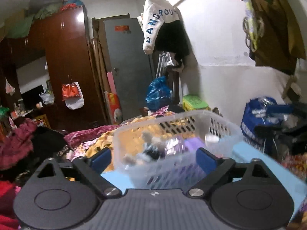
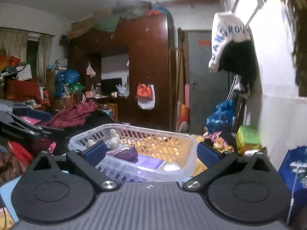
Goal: Organize objects
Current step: 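Open both grippers to drop the held items into the basket, then move both grippers toward the ends of the white medicine box, then close both grippers on the ends of the white medicine box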
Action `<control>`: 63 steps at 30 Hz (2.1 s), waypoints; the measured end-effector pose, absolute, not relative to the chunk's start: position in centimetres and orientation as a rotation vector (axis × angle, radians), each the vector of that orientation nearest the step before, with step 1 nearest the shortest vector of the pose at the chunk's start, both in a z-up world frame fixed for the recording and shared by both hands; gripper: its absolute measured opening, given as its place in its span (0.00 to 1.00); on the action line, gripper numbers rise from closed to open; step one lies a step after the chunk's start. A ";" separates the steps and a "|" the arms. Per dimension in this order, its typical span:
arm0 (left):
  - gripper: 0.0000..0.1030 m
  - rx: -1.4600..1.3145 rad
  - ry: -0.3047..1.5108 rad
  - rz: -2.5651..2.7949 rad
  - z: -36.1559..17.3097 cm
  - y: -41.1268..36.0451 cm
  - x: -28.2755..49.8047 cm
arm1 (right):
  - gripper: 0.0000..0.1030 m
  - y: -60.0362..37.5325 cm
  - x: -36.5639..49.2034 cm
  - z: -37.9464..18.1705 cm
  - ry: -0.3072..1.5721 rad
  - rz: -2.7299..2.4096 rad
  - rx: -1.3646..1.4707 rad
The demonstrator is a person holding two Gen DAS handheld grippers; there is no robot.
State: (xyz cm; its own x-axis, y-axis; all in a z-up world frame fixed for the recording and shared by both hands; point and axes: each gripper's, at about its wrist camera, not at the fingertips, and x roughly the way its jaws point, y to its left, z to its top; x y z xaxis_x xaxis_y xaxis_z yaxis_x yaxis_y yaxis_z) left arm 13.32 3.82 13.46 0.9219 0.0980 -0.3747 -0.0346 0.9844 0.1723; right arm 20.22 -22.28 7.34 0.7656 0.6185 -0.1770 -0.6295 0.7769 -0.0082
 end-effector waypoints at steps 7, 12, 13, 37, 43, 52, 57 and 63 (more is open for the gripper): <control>0.96 0.190 0.360 0.048 8.0 4.3 6.9 | 1.00 -24.3 16.3 3.4 0.135 0.730 0.002; 0.96 0.065 0.339 -0.014 2.2 5.5 4.4 | 1.00 -24.1 15.2 -2.0 0.243 0.857 0.045; 0.96 0.058 0.331 -0.028 1.3 5.6 4.0 | 1.00 -23.6 15.0 -3.0 0.257 0.876 0.039; 0.65 0.155 0.239 -0.193 -5.7 2.7 1.2 | 0.61 -19.8 11.2 -8.7 0.173 1.062 -0.147; 0.64 0.117 0.240 -0.210 -5.8 3.2 1.3 | 0.54 -20.3 11.7 -8.8 0.178 1.063 -0.134; 0.61 0.081 0.240 -0.240 -5.9 3.9 1.4 | 0.51 -20.6 11.4 -9.2 0.145 1.073 -0.157; 0.55 0.031 0.241 -0.279 -5.7 5.0 1.3 | 0.45 -21.3 11.5 -9.2 0.146 1.087 -0.142; 0.53 0.031 0.219 -0.291 -5.2 5.0 0.9 | 0.42 -21.8 11.1 -8.7 0.142 1.088 -0.135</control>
